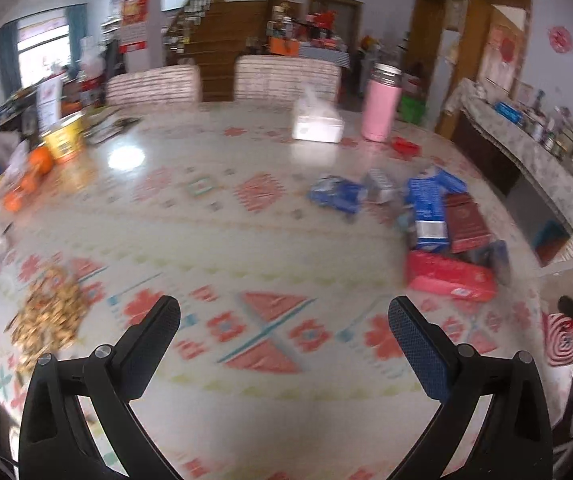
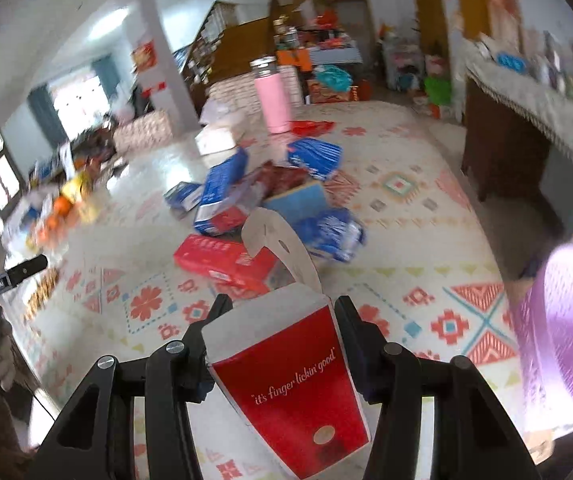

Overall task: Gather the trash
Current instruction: 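Grasp the blue tissue box with the left gripper while the right gripper carries the KFC cup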

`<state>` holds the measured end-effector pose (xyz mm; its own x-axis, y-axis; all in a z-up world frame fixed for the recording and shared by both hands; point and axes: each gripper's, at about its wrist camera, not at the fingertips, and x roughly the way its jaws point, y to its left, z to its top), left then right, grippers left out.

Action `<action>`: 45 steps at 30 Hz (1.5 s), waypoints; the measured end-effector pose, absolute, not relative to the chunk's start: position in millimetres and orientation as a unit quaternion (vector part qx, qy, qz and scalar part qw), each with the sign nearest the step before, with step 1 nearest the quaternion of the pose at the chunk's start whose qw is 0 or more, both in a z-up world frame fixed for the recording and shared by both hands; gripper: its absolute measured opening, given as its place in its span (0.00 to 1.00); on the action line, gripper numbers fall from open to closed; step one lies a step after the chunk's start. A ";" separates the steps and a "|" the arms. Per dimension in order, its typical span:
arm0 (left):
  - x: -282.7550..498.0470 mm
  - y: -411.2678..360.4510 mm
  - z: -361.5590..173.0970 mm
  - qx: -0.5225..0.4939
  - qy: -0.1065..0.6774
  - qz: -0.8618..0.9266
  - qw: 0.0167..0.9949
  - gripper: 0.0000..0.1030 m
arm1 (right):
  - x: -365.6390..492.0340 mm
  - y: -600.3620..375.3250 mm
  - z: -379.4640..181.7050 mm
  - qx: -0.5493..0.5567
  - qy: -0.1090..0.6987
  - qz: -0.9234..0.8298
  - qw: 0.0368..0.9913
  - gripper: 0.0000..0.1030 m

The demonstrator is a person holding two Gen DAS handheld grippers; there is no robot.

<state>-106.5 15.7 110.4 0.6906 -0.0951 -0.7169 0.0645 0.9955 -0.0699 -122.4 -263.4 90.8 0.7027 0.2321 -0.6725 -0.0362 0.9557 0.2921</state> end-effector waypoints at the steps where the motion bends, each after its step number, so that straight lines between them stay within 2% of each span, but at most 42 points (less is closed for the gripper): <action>1: -100.4 4.6 110.9 -0.015 0.394 -0.052 0.918 1.00 | -121.3 -270.5 87.5 0.147 0.379 0.073 0.911 0.56; 10: -30.7 -86.8 109.5 0.046 0.384 -0.101 0.916 1.00 | -128.6 -296.2 81.0 0.185 0.362 0.073 0.911 0.56; 19: 51.0 -120.4 92.0 0.026 0.409 -0.123 0.904 1.00 | -118.0 -303.6 66.2 0.207 0.373 0.083 0.901 0.56; 27: 81.9 -137.2 59.2 0.012 0.452 -0.151 0.879 0.99 | -117.4 -303.2 64.0 0.210 0.373 0.075 0.900 0.57; 30: 78.0 -142.6 50.7 0.015 0.460 -0.170 0.871 0.94 | -116.4 -301.7 63.3 0.213 0.376 0.071 0.899 0.57; 31: 76.0 -144.8 48.5 0.021 0.461 -0.171 0.871 0.83 | -115.3 -300.9 63.3 0.212 0.377 0.068 0.899 0.57; 32: 74.4 -146.3 46.7 0.028 0.462 -0.171 0.870 0.65 | -114.5 -300.0 63.2 0.211 0.379 0.066 0.899 0.57; 33: 73.4 -147.2 44.8 0.032 0.466 -0.173 0.867 0.51 | -113.9 -299.5 63.2 0.210 0.379 0.065 0.899 0.57; 34: 73.1 -147.2 42.4 0.031 0.475 -0.175 0.862 0.44 | -113.4 -298.5 63.1 0.210 0.380 0.063 0.899 0.57; 41: 43.2 -129.8 67.6 0.025 0.446 -0.179 0.876 0.44 | -113.7 -288.5 66.1 0.194 0.381 0.054 0.902 0.56; 45: 9.7 -112.3 94.8 0.025 0.416 -0.189 0.889 0.44 | -115.1 -287.3 64.9 0.191 0.381 0.037 0.904 0.64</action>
